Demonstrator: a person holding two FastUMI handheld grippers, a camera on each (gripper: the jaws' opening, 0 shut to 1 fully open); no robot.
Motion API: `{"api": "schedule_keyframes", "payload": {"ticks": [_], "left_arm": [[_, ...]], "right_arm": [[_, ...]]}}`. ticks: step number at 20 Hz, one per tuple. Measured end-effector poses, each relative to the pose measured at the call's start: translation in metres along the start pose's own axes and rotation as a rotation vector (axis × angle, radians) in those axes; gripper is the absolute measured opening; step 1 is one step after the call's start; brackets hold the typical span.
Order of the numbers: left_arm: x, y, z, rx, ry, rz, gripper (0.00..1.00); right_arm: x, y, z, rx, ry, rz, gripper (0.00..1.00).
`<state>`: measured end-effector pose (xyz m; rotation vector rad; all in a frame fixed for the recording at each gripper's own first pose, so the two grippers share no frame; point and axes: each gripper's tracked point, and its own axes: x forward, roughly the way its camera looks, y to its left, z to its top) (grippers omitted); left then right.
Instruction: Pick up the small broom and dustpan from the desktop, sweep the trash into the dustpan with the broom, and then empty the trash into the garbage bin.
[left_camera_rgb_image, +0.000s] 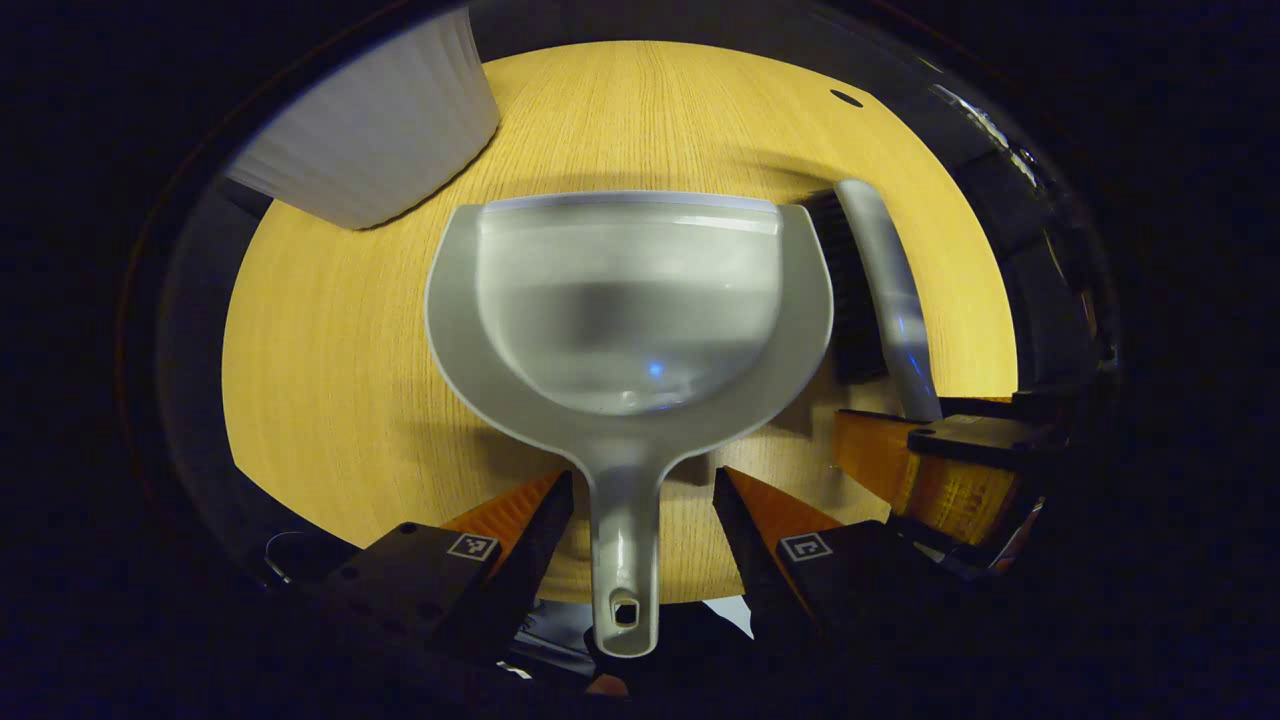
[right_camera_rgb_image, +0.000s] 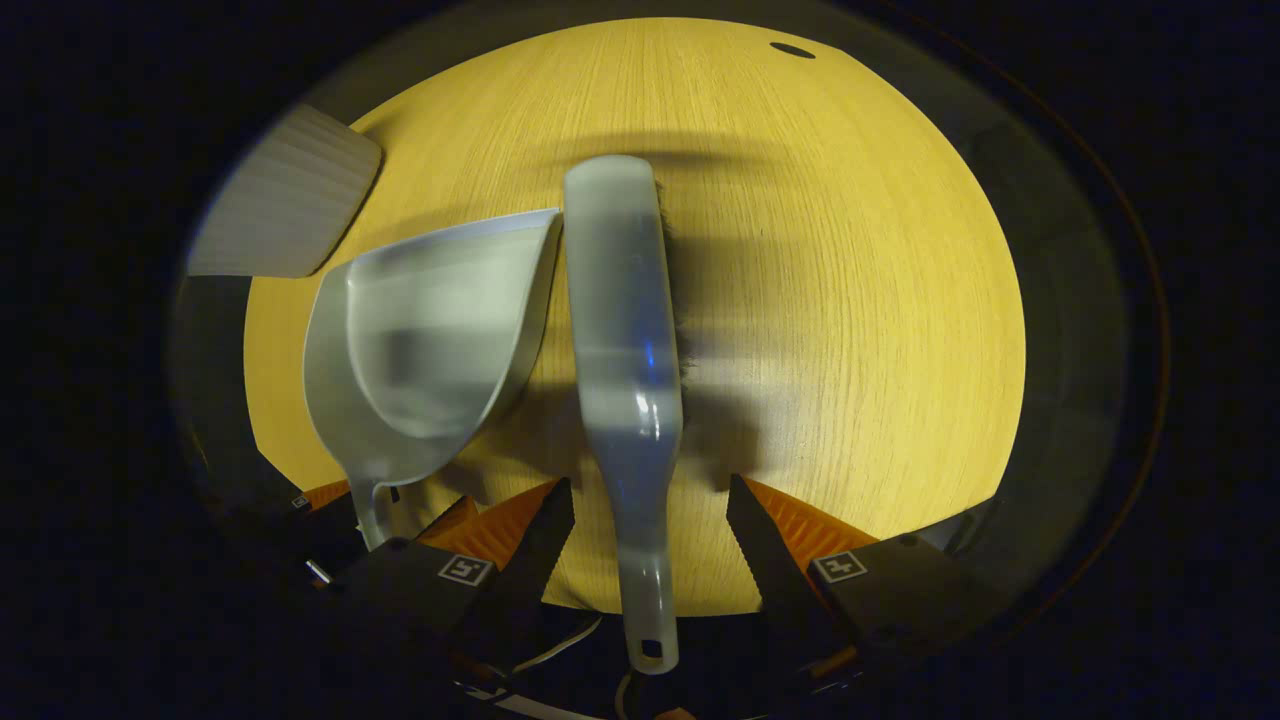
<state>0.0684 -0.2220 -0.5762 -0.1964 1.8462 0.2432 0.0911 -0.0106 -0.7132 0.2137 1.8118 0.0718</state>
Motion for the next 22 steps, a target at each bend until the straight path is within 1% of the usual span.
{"api": "schedule_keyframes", "payload": {"ticks": [2,4,6,8,9,10,11,12,13,14,15,16,17,18,20,22], "left_arm": [[-0.024,-0.001,-0.004,0.032,-0.067,-0.009,0.85],[-0.058,-0.003,-0.004,0.110,-0.167,-0.012,0.85],[-0.100,0.000,0.006,0.198,-0.343,0.033,0.85],[-0.154,0.005,0.017,0.271,-0.535,0.096,0.84],[-0.182,0.004,0.020,0.294,-0.637,0.111,0.84],[-0.220,0.003,0.019,0.306,-0.759,0.127,0.84],[-0.260,0.004,0.013,0.306,-0.898,0.127,0.84],[-0.280,0.005,0.006,0.297,-0.995,0.116,0.84],[-0.289,0.001,0.000,0.288,-1.075,0.094,0.84],[-0.286,0.000,-0.007,0.266,-1.151,0.069,0.84],[-0.289,0.001,-0.015,0.244,-1.221,0.036,0.84],[-0.293,0.006,-0.024,0.220,-1.267,0.008,0.84],[-0.297,0.011,-0.031,0.196,-1.315,-0.021,0.83],[-0.297,0.016,-0.034,0.181,-1.351,-0.040,0.83],[-0.296,0.019,-0.038,0.158,-1.470,-0.033,0.83],[-0.303,0.016,-0.055,0.126,-1.610,0.015,0.81]], "right_arm": [[-0.022,0.005,-0.002,-0.007,-0.057,0.025,1.00],[-0.051,0.010,0.001,-0.022,-0.151,0.058,0.99],[-0.093,0.016,0.006,-0.028,-0.276,0.083,1.00],[-0.143,0.022,0.011,-0.046,-0.415,0.098,0.99],[-0.181,0.028,0.016,-0.065,-0.528,0.102,0.99],[-0.212,0.036,0.022,-0.065,-0.632,0.130,0.99],[-0.259,0.044,0.026,-0.066,-0.776,0.153,0.99],[-0.299,0.049,0.027,-0.075,-0.898,0.164,0.99],[-0.334,0.047,0.027,-0.074,-1.026,0.165,0.99],[-0.364,0.041,0.022,-0.075,-1.152,0.156,0.98],[-0.385,0.033,0.021,-0.072,-1.277,0.138,0.98],[-0.401,0.026,0.016,-0.076,-1.372,0.091,0.98],[-0.408,0.020,0.008,-0.076,-1.448,0.040,0.98],[-0.424,0.017,0.003,-0.072,-1.491,0.013,0.97],[-0.444,0.024,-0.011,-0.057,-1.565,0.010,0.97],[-0.472,0.028,-0.028,-0.073,-1.617,0.036,0.97]]}}
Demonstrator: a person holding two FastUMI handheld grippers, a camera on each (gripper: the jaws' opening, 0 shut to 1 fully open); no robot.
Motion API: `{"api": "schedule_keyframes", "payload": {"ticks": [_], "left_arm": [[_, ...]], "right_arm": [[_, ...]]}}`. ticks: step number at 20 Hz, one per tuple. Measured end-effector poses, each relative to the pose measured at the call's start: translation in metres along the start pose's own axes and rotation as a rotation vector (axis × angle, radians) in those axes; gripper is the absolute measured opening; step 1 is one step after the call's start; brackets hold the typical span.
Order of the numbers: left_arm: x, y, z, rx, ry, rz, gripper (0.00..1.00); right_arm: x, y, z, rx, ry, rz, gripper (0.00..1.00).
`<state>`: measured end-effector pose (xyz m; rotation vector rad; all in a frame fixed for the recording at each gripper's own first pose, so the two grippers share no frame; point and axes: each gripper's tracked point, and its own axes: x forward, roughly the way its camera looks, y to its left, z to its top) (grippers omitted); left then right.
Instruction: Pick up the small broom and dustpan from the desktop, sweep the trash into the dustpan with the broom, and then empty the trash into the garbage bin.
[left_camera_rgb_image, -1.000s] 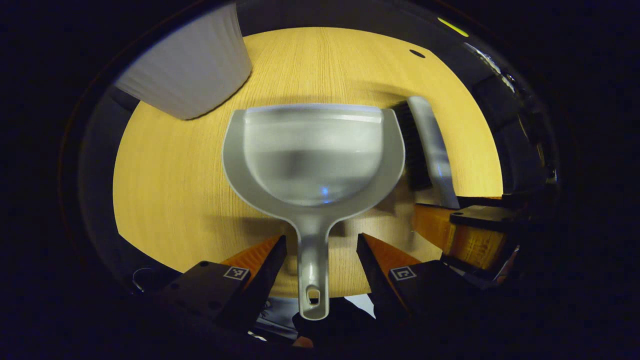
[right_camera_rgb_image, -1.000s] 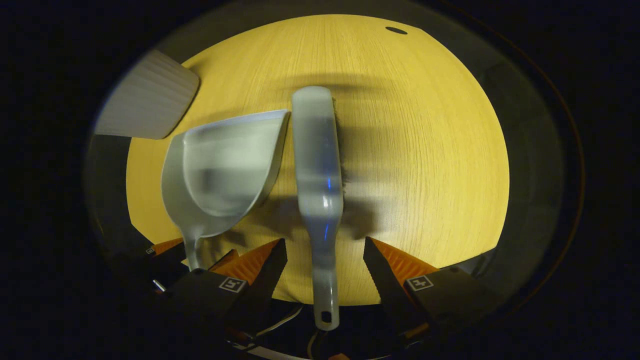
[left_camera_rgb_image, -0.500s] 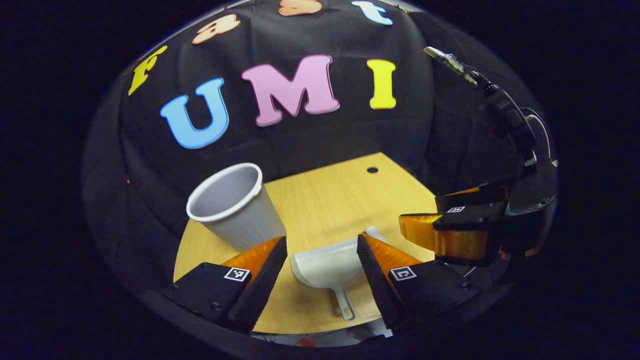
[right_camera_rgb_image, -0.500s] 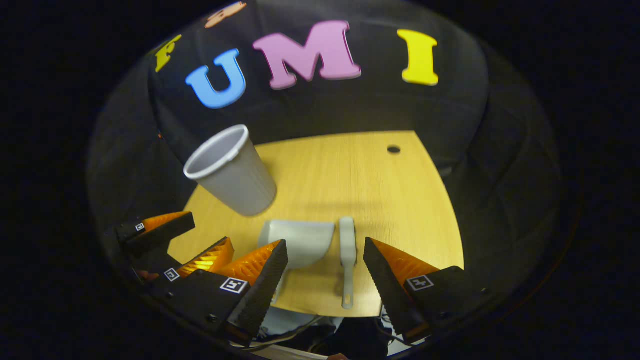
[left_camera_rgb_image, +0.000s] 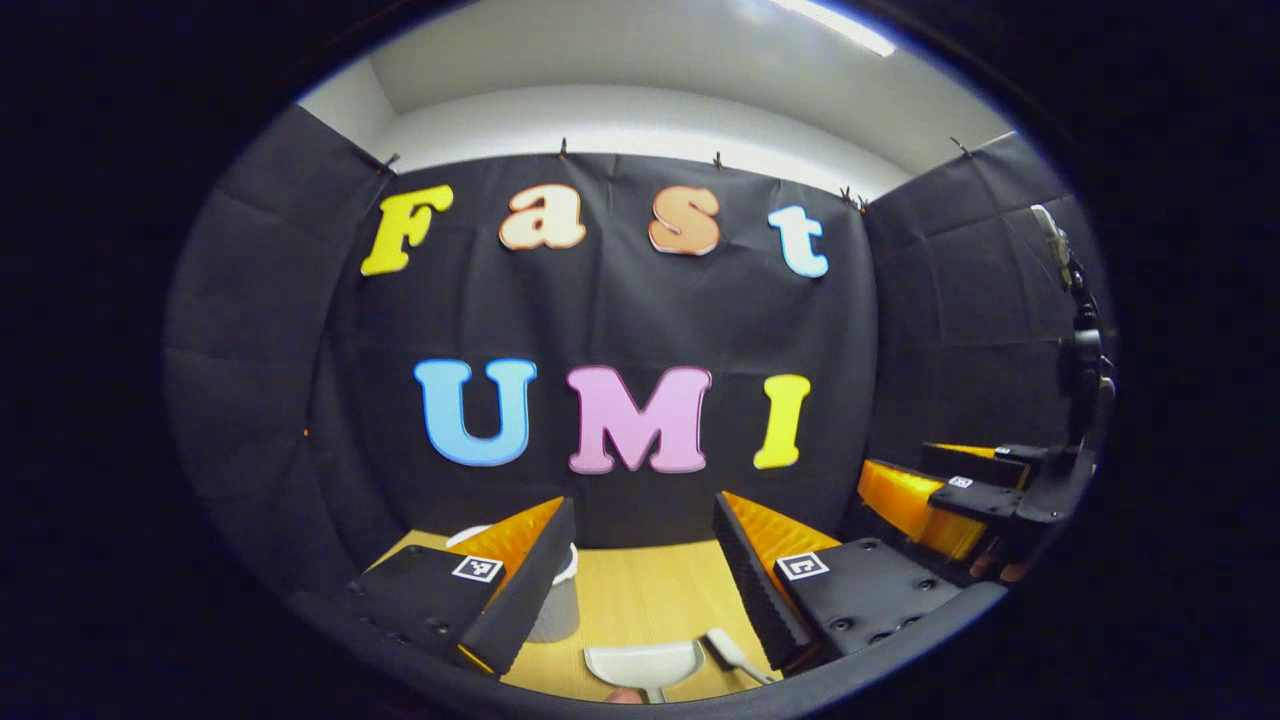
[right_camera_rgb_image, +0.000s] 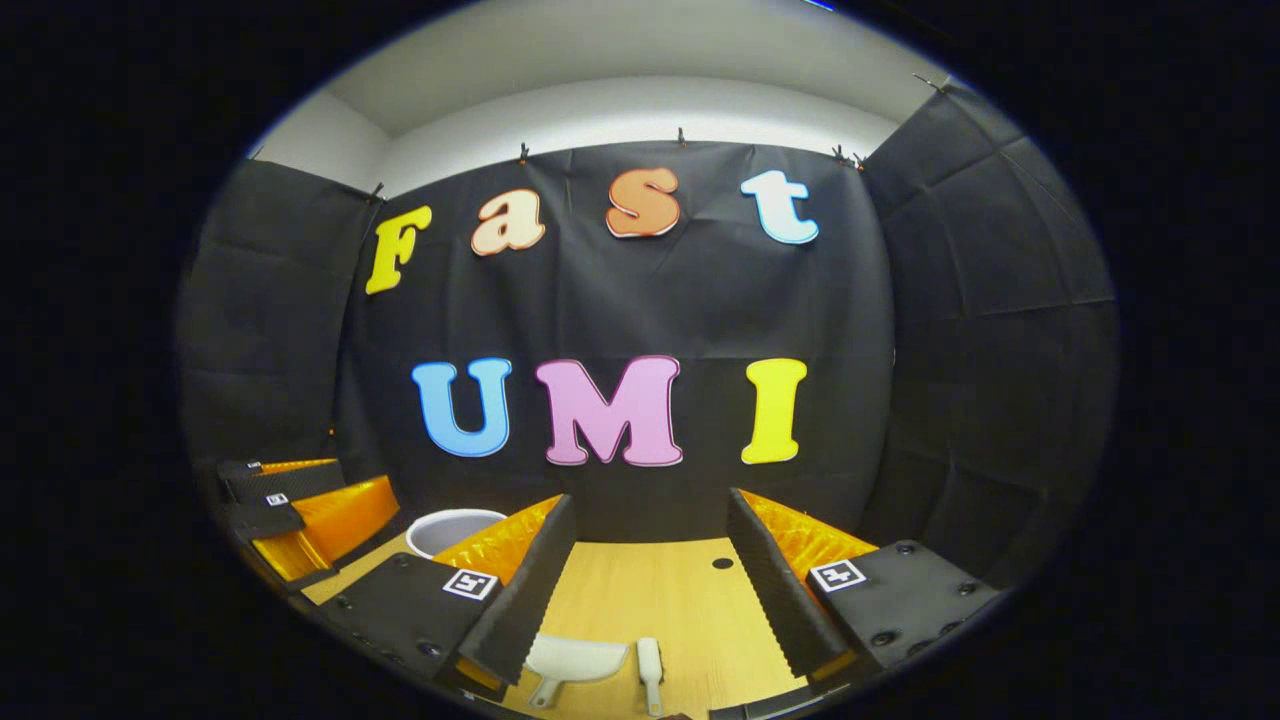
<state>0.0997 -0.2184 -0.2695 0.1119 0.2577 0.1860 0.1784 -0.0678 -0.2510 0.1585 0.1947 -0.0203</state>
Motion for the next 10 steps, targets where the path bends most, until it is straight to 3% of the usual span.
{"api": "schedule_keyframes", "payload": {"ticks": [4,5,6,7,10], "left_arm": [[-0.035,-0.016,0.011,0.008,-0.039,0.068,0.81],[-0.033,-0.011,0.009,0.000,-0.012,0.080,0.81],[-0.038,-0.014,0.003,-0.022,0.016,0.078,0.81],[-0.040,-0.017,0.004,-0.048,0.025,0.076,0.82],[-0.039,-0.018,0.013,-0.070,0.033,0.106,0.81]], "right_arm": [[-0.031,0.005,0.030,-0.042,-0.096,0.083,0.96],[-0.037,0.004,0.037,-0.036,-0.117,0.106,0.90],[-0.043,0.002,0.043,-0.036,-0.125,0.123,1.00],[-0.048,-0.002,0.051,-0.039,-0.146,0.130,0.90],[-0.064,-0.008,0.065,-0.047,-0.179,0.142,0.89]]}}
